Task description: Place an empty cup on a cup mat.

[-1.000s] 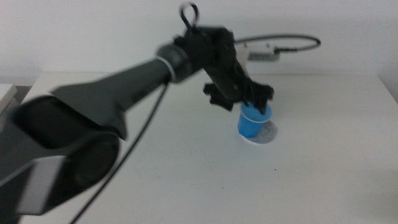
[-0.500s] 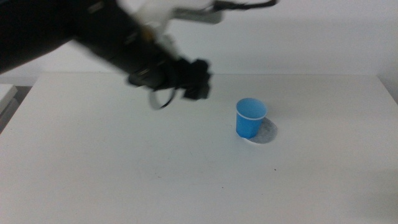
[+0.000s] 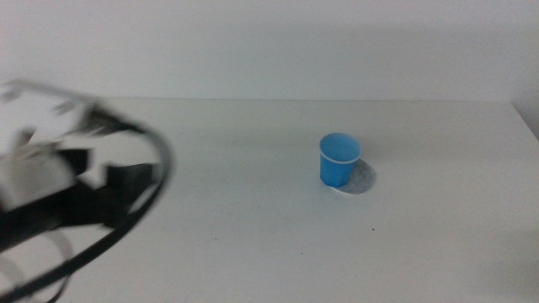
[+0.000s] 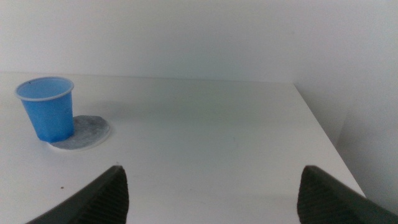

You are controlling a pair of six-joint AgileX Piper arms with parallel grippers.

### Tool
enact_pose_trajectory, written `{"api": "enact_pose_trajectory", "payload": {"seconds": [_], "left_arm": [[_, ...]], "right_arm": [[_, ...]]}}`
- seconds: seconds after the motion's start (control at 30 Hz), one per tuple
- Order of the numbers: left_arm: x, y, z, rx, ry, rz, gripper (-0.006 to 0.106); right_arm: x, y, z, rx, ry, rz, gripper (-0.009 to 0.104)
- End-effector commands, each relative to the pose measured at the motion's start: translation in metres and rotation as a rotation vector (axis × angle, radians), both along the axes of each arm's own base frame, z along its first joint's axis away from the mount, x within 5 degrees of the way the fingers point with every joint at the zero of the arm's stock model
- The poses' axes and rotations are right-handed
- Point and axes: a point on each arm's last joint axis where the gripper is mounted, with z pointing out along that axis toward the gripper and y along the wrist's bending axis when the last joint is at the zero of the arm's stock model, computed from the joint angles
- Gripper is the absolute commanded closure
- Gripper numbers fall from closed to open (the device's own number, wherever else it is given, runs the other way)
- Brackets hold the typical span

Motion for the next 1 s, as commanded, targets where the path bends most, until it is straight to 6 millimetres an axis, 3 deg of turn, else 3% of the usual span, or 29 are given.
{"api": "enact_pose_trajectory", "payload": {"seconds": [0.0,0.2,0.43,0.63,0.97], "left_arm": [[-0.019,0.019,-0.009,-0.044,-0.067,0.079,0.007],[-0.063,0.053,-0.046,-0.026,-0.275,0.250,0.007],[-0.091,0.062,-0.093,-0.064,-0.418,0.327,0.007],[-0.104,0.063,-0.094,-0.044,-0.506,0.309,0.007],[-0.104,0.063,-0.093,-0.050,-0.516,0.318,0.007]], "right_arm": [[0.000,0.000,0.000,-0.010,-0.007,0.002,0.002],[0.000,0.000,0.000,-0.010,-0.007,0.002,0.002],[0.000,0.000,0.000,-0.010,-0.007,0.002,0.002],[0.000,0.000,0.000,-0.010,-0.007,0.002,0.002],[0.000,0.000,0.000,-0.010,-0.007,0.002,0.002]]}}
